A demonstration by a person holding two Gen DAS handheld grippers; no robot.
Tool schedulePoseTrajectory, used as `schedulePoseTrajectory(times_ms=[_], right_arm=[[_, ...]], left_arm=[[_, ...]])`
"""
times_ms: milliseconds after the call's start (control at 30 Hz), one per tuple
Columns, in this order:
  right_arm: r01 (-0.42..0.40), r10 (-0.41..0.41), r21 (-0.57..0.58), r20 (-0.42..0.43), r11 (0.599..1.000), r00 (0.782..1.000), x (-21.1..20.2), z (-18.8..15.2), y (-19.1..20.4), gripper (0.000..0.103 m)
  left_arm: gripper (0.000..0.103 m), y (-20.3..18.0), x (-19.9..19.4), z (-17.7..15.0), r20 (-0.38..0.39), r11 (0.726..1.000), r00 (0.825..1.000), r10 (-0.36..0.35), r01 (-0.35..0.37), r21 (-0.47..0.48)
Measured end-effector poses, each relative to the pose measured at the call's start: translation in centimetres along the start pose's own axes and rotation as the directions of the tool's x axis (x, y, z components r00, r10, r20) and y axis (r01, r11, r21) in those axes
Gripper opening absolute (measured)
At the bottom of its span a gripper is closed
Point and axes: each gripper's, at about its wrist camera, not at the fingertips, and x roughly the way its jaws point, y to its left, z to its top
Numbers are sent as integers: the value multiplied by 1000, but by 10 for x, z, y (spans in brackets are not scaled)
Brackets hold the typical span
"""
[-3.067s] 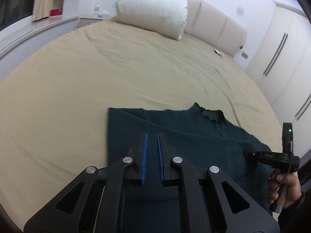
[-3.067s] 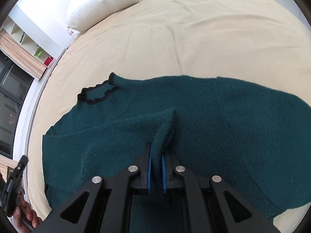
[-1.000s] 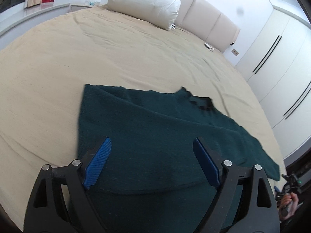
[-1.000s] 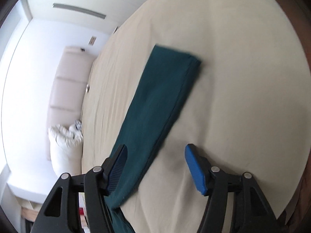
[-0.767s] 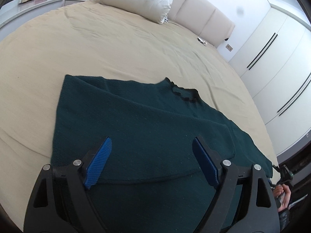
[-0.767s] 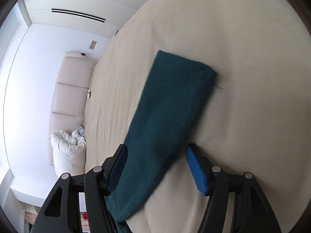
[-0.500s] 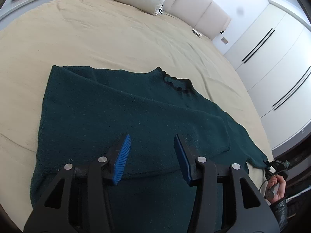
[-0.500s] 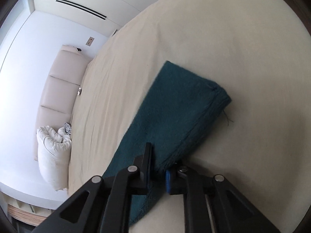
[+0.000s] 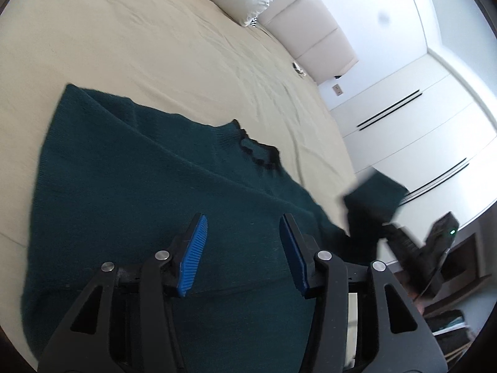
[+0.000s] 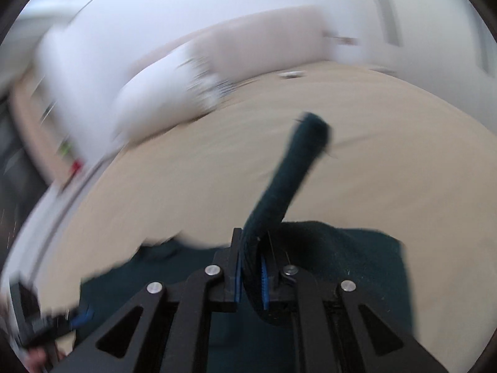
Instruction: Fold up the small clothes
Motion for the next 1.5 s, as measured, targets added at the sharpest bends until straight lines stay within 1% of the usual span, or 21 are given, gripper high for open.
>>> schedulePoseTrajectory(times_ms=[67,100,167,200,233,267,300,367,467,533,600,633,700,800,867,967,1133,1200,1333,1467,1500], right_arm=[[-52,37,-148,-107,988,994,38,-27,53,11],[-65,39,-182,-142,981,989,50,-38,67,11],[-89,30,-229,-250,969,968,77,-64,86,12],[-83,17,-239,-263,968,965,81,-71,86,15],[-73,11,-244,-247,967,969,79,-77,85,15],[-93,40,-228,-226,969,973,71,-81,80,25],[-106,59,-200,-231,974,971,72,-76,78,45],[-143,112,-120,-234,982,966,64,-76,68,62],[-163,159,-8,-177,987,971,38,-76,45,64],[-208,220,99,-130,973,967,9,-89,23,64],[-258,285,225,-97,940,954,-11,-99,3,64],[-286,323,304,-78,909,943,-18,-107,-13,64],[-304,352,401,-50,864,935,-27,-117,-35,64],[-294,358,542,-13,787,934,-35,-132,-70,66],[-299,356,594,22,747,934,-41,-137,-85,66],[-289,332,660,63,694,941,-45,-138,-106,67],[-293,313,709,107,641,944,-44,-141,-122,68],[-297,312,738,123,607,942,-37,-142,-124,68],[-311,320,749,139,585,937,-38,-144,-128,69],[-357,344,786,195,506,918,-34,-144,-135,71],[-362,348,790,202,495,915,-33,-143,-136,73]], left_arm=[[59,3,4,3,-13,999,1000,-19,18,-29],[59,4,6,4,-24,999,999,-23,22,-37],[59,6,14,4,-57,999,998,-30,28,-43],[59,7,16,3,-71,999,997,-30,27,-42],[59,7,20,2,-87,999,996,-27,24,-40],[59,7,25,1,-105,999,994,-20,16,-41],[59,8,30,-1,-121,999,993,-9,4,-44],[59,6,40,-3,-148,999,989,11,-18,-47],[59,-5,50,-3,-160,1000,987,28,-30,-9],[59,-14,57,-1,-174,998,983,56,-52,31],[59,-19,68,1,-195,996,977,81,-74,44],[59,-19,75,1,-206,995,973,101,-93,46],[58,-25,91,4,-233,991,964,128,-115,70],[34,-36,109,6,-245,977,950,194,-163,139],[14,-37,112,6,-245,975,949,201,-170,143],[9,-35,100,5,-202,976,960,191,-165,142],[8,-38,68,6,-78,975,981,175,-162,154],[8,-37,55,7,-34,979,988,153,-147,142],[8,-37,22,5,62,978,988,142,-150,147],[8,-26,4,-3,99,979,985,139,-151,137],[8,-23,-2,-5,105,979,985,140,-153,135]])
